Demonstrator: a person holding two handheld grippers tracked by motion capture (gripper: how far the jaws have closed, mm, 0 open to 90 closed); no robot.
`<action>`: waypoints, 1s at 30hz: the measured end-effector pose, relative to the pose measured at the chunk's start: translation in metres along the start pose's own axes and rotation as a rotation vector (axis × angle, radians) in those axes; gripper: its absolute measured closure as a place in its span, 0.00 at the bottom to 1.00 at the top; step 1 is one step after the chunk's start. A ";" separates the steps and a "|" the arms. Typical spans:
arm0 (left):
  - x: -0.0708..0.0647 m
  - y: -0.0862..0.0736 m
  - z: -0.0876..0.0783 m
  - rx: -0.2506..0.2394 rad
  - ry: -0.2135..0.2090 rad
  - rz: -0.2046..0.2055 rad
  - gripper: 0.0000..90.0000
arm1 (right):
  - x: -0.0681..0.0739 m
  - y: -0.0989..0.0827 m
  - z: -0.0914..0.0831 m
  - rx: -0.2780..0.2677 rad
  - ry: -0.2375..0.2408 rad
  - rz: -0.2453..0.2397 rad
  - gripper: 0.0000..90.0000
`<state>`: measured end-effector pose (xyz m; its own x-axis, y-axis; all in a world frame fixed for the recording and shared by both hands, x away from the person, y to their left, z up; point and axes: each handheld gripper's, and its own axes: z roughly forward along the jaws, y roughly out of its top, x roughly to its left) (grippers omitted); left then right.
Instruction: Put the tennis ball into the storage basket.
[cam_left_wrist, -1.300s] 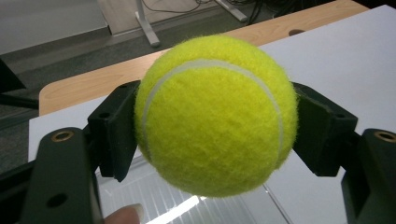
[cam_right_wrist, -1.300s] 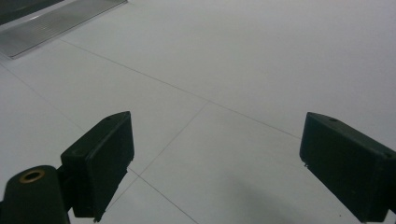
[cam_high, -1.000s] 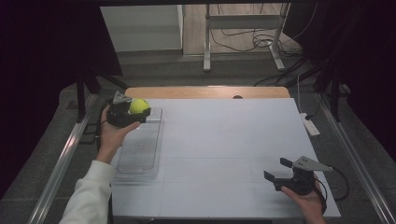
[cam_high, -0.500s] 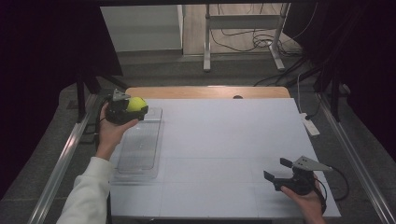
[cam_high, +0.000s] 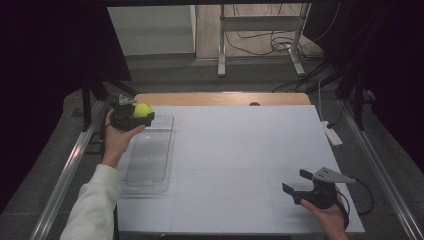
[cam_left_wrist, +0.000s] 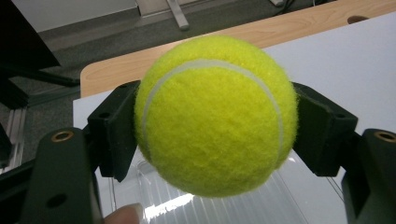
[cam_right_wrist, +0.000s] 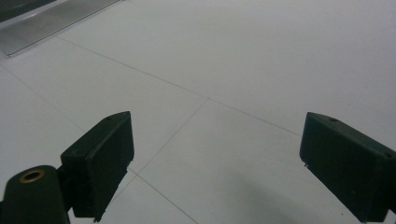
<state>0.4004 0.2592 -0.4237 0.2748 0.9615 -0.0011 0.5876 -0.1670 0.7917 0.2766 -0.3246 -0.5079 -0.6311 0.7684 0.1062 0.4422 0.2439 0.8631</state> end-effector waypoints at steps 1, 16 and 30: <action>0.001 0.000 0.001 0.001 0.006 -0.001 0.28 | 0.000 0.000 0.000 0.000 0.000 0.000 0.11; 0.013 0.000 0.009 0.029 0.041 -0.032 0.28 | -0.001 0.000 -0.001 0.000 -0.002 -0.001 0.11; 0.016 -0.002 0.012 0.051 0.048 -0.035 0.28 | 0.000 0.000 -0.001 -0.001 -0.001 0.000 0.11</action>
<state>0.4124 0.2719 -0.4329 0.2174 0.9761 0.0018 0.6343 -0.1427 0.7598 0.2764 -0.3253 -0.5077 -0.6302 0.7692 0.1056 0.4419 0.2435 0.8634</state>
